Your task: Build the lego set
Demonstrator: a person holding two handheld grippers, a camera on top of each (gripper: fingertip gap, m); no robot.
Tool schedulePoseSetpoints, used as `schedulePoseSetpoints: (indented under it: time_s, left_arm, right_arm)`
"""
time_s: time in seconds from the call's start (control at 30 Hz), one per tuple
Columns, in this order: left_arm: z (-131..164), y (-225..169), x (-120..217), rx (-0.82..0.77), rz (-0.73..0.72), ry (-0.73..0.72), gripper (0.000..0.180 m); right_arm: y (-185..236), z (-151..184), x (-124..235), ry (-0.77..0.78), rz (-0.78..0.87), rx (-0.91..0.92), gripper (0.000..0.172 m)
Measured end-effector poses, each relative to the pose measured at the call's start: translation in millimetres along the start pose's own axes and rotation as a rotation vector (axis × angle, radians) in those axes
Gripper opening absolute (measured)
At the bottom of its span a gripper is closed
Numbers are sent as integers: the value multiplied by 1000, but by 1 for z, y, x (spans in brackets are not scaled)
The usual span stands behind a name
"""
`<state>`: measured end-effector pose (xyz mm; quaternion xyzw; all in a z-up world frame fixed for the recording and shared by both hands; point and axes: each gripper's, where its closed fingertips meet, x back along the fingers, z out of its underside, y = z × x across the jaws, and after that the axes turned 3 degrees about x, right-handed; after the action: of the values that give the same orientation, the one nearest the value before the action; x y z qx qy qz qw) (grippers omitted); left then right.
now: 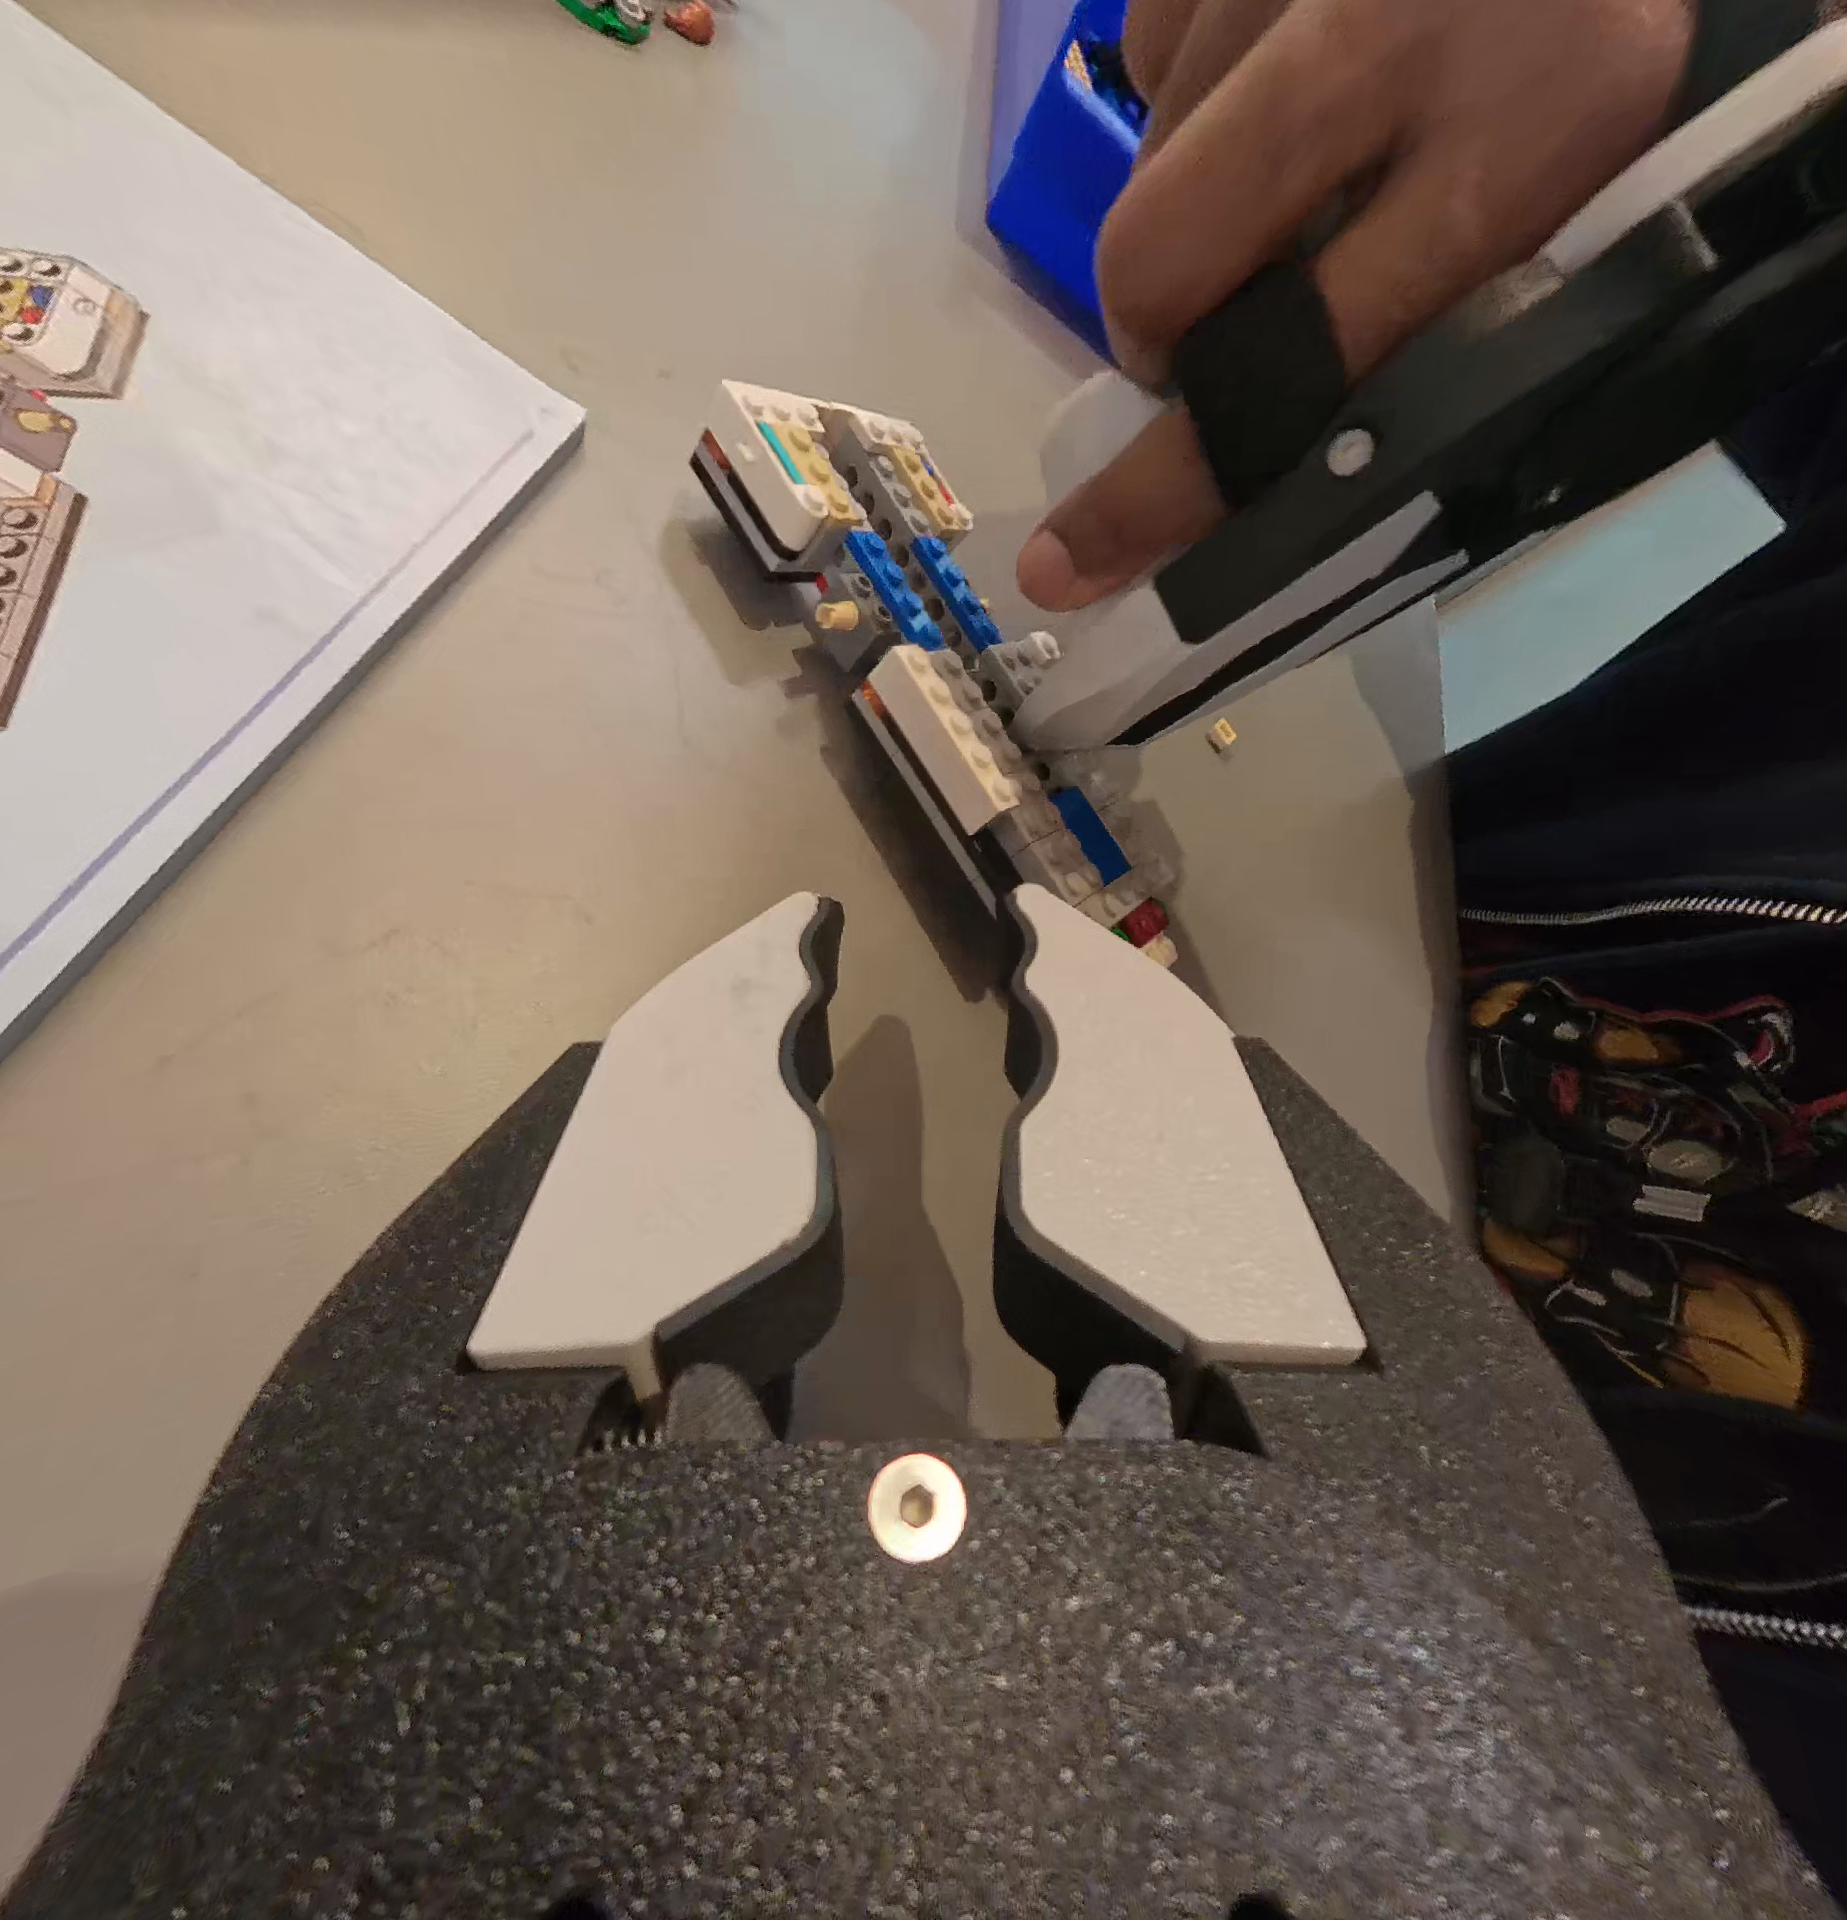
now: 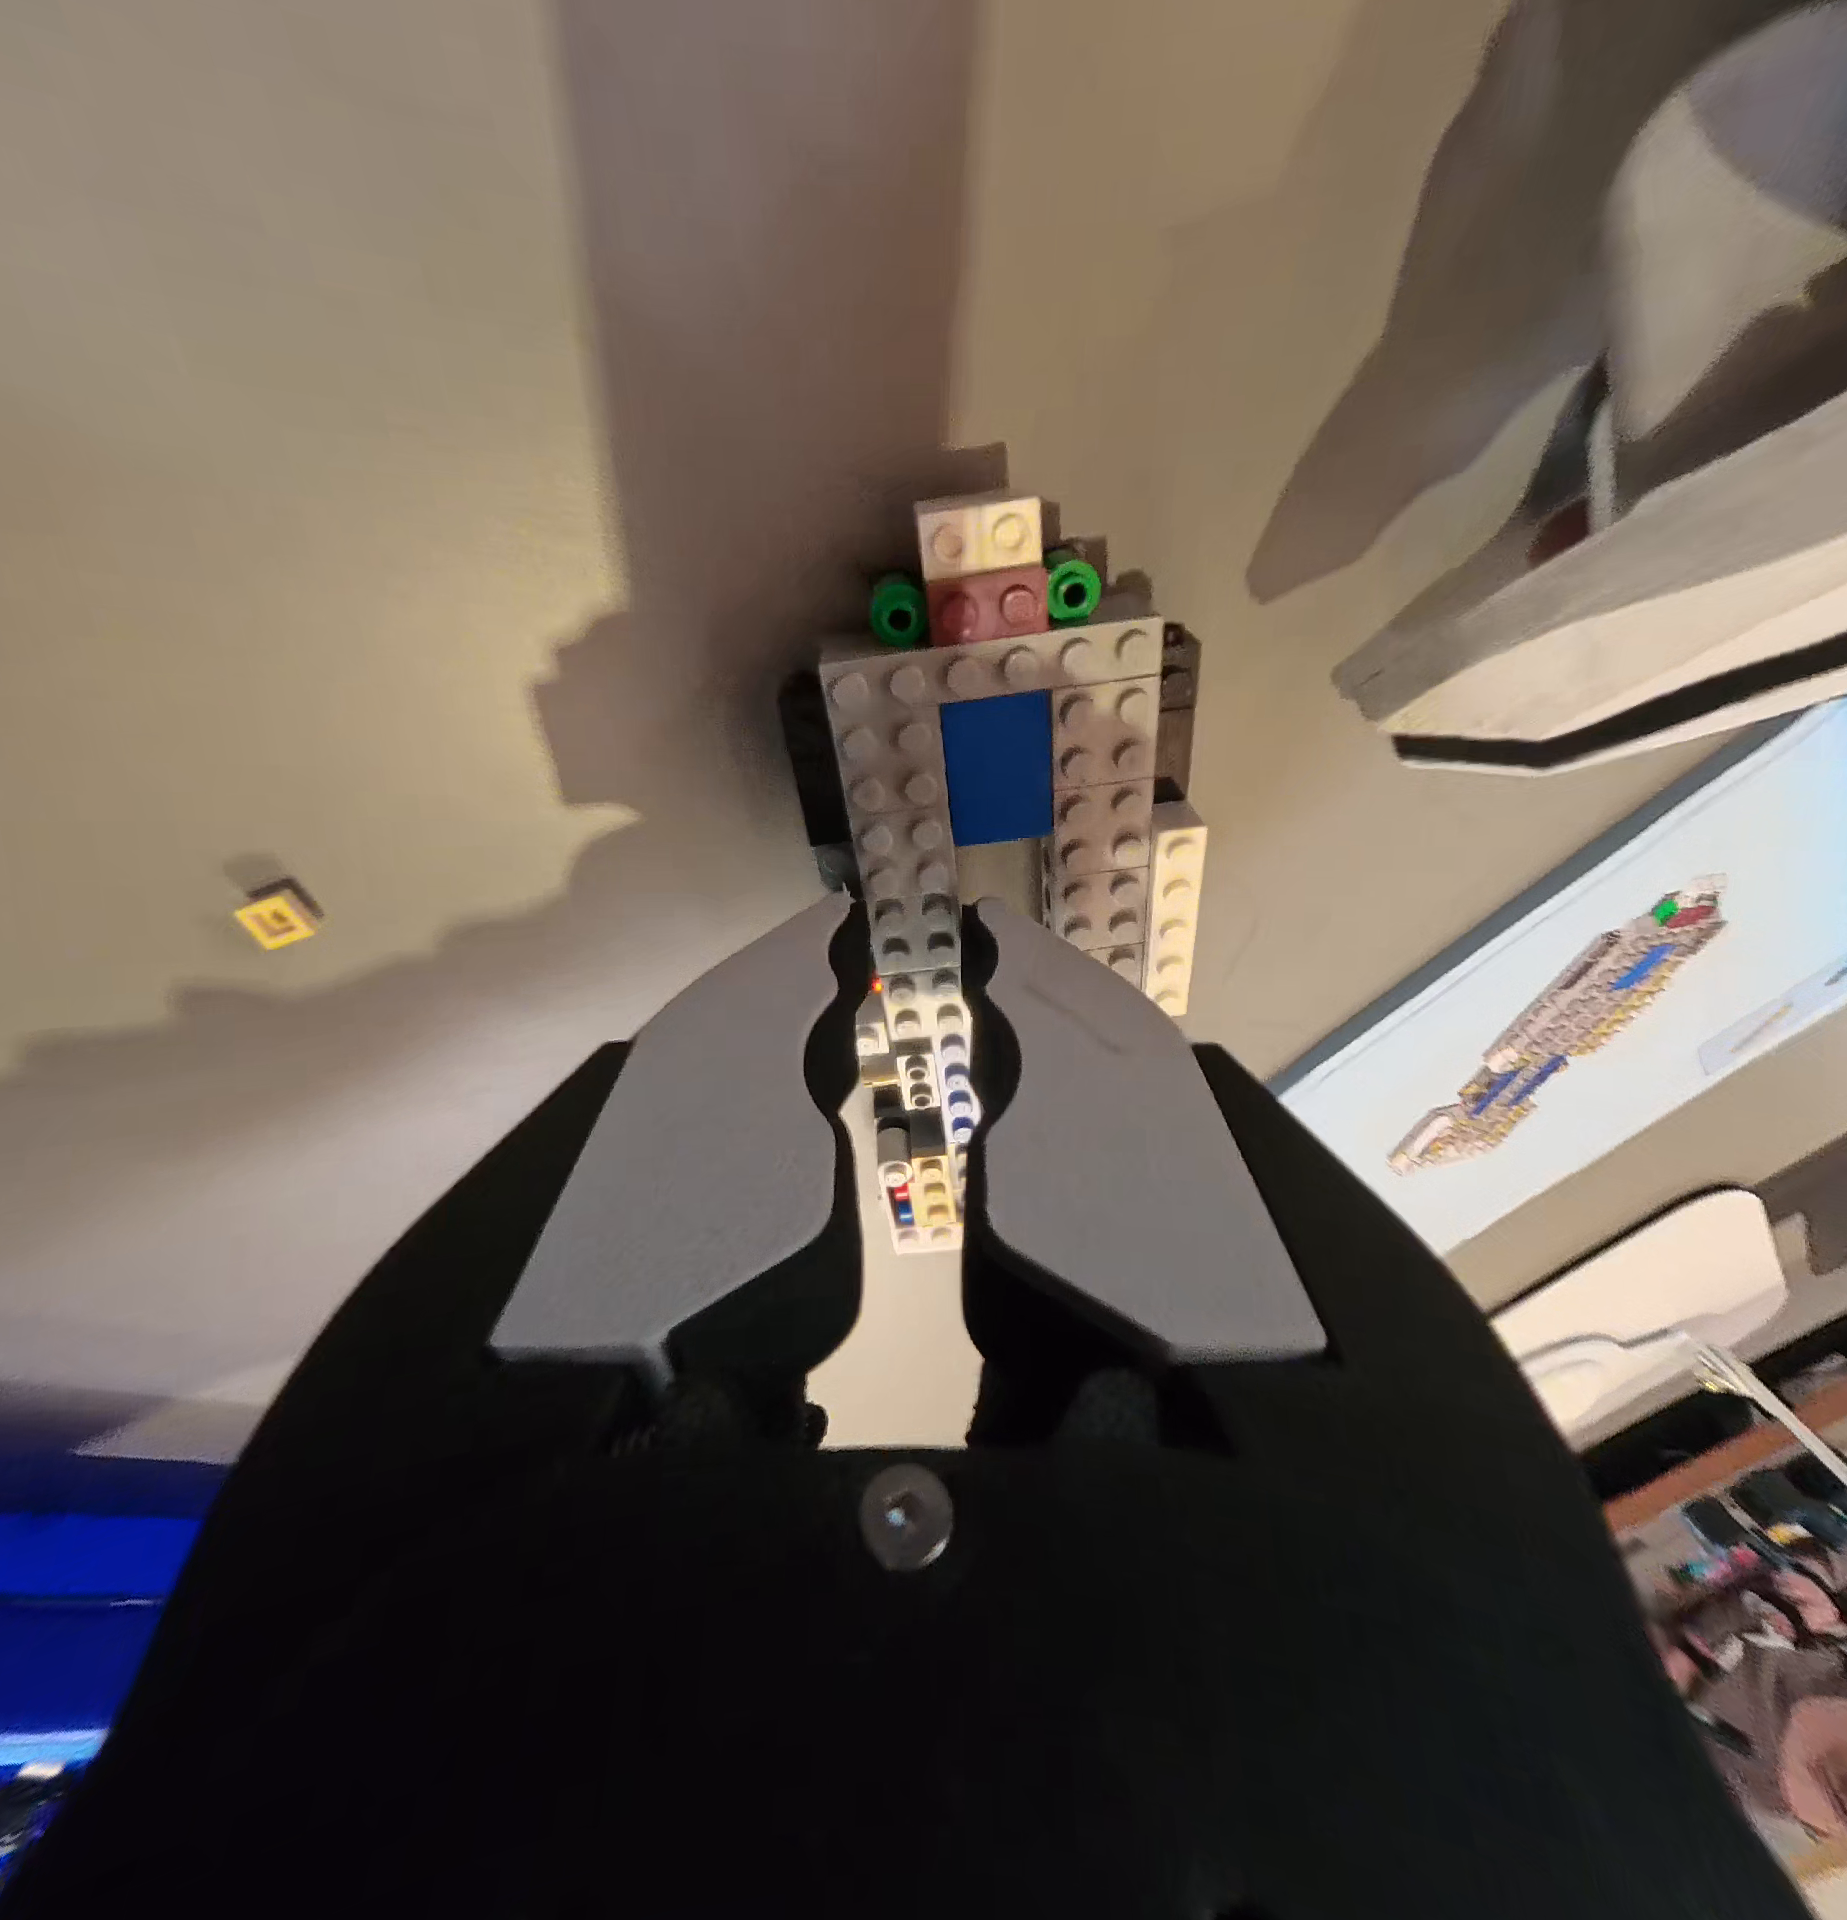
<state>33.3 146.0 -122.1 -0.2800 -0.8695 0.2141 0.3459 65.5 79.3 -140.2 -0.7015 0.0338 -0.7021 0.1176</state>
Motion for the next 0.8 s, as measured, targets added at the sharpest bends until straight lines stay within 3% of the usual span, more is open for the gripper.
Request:
schedulePoseSetpoints:
  time_s: [0.63, 0.8]
  left_arm:
    - [-21, -11, -9, 419, 170, -171, 38]
    - [-24, -15, -9, 442, 184, -180, 45]
  right_arm:
    - [-15, -6, 15, 36, 169, 36, 16]
    - [-16, -10, 14, 43, 199, 46, 16]
